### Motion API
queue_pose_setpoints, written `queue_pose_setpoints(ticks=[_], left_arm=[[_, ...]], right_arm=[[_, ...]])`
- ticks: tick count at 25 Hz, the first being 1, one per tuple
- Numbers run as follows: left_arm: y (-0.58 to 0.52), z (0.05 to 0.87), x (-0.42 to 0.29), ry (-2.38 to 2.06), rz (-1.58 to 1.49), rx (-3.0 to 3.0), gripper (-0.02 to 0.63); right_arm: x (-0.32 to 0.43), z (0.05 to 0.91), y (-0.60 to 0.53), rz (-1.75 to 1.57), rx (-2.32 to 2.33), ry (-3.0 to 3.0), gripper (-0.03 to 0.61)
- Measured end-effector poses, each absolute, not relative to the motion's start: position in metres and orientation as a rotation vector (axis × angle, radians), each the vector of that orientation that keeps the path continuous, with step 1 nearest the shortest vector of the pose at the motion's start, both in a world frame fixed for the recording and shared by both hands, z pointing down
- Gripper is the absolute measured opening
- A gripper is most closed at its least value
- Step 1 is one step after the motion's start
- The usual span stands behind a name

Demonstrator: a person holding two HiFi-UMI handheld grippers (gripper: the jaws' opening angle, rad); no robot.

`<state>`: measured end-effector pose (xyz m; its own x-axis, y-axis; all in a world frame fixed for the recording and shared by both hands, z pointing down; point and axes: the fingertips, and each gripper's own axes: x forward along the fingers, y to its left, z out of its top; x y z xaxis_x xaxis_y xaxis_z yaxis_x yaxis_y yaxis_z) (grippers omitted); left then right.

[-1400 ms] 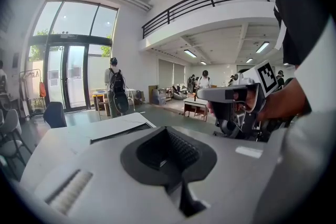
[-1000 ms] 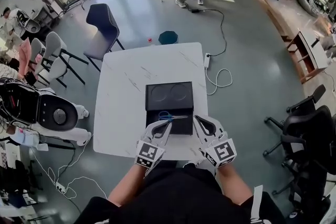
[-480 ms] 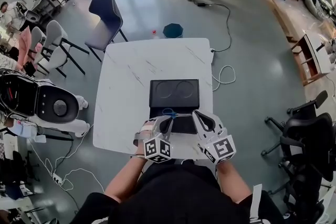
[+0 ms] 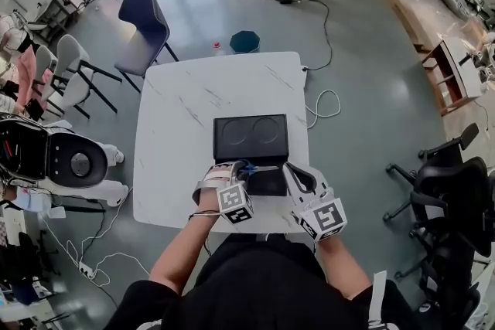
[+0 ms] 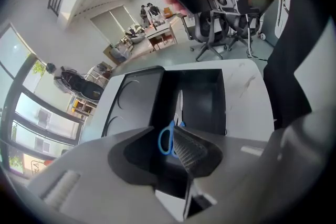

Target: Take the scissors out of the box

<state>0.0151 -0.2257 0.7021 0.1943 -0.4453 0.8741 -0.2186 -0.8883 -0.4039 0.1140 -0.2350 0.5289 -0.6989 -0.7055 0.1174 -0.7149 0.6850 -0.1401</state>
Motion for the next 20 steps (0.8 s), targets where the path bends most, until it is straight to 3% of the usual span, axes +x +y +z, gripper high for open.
queue_pose_setpoints(ticks=[3,20], left_arm=[[-0.225,0.716,0.012,0.557,-1.847,-2.224,0.110],[-0.229,0.759,-0.001,0.427,-1.946,-2.110,0.110]], right_arm=[[0.117,0.530,-0.235,0.277,1.210,-2.825,0.008],[0.110,0.533,-0.241,0.290,1.193,-2.825,0.008]])
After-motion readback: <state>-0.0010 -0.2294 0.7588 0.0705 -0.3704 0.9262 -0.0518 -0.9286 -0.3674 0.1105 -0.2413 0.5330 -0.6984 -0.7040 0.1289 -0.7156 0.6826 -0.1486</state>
